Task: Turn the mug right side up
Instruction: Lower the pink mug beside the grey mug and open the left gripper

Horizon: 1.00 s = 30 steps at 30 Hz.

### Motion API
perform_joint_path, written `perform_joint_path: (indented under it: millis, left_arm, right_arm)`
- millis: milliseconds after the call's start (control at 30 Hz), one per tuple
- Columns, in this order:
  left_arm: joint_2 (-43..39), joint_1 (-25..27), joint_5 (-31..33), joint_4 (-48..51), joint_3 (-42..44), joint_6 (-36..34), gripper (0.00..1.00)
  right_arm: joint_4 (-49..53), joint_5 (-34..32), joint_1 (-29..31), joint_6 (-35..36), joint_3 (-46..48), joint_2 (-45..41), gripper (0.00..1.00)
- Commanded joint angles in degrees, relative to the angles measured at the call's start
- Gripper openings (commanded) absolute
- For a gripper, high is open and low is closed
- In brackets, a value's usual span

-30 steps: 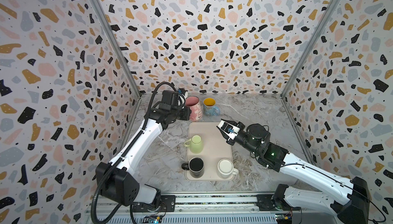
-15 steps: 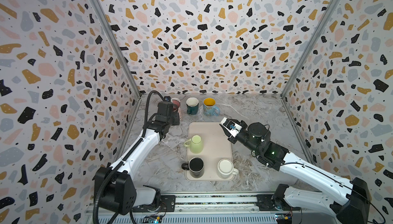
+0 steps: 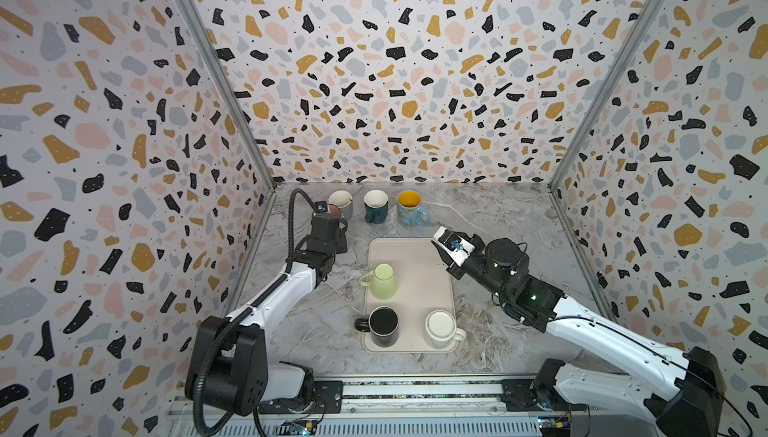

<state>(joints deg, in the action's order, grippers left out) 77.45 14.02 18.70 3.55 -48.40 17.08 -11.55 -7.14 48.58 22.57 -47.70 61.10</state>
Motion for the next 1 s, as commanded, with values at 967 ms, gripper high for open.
perform_joint_path:
  millis: [967]
  left_arm:
    - [13.87, -2.86, 4.17, -21.92, -0.89, 4.98, 0.00]
  right_arm:
    - [-0.23, -0.08, -1.99, -2.28, -0.20, 1.50, 0.38]
